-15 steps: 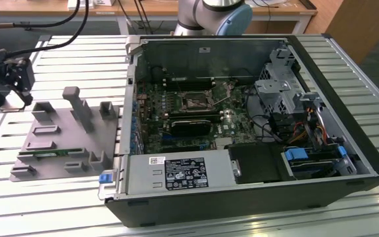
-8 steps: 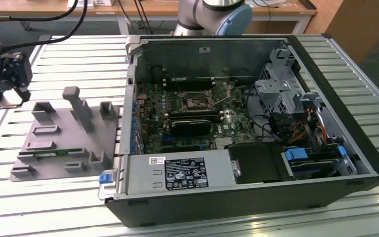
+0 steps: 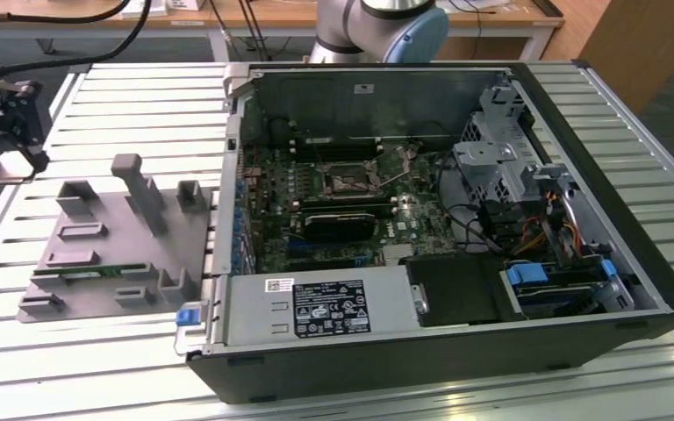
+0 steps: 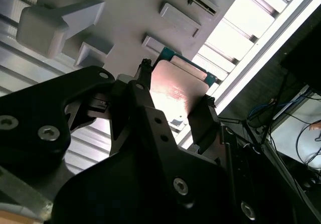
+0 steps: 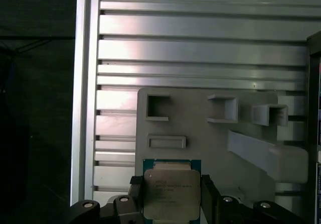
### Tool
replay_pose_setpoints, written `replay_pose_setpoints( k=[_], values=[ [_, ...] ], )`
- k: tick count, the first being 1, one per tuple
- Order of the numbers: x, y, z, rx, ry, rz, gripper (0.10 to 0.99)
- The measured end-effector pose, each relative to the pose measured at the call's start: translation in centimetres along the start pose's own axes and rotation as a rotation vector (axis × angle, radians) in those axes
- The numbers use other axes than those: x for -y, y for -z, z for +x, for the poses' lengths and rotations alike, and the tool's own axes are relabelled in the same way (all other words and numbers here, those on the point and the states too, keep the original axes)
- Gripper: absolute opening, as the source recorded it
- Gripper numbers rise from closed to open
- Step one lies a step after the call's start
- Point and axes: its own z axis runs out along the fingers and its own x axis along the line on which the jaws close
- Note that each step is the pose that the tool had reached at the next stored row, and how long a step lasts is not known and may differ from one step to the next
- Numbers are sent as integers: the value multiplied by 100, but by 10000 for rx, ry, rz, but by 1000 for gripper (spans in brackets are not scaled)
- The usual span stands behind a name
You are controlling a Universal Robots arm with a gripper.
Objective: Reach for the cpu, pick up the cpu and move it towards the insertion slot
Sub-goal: 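Pick up the cpu and move it towards the insertion slot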
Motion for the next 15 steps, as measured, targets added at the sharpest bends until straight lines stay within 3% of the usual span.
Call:
replay_pose_setpoints(
  k=[15],
  values=[
    [-27,231,1,4,-1,1,541]
  ],
)
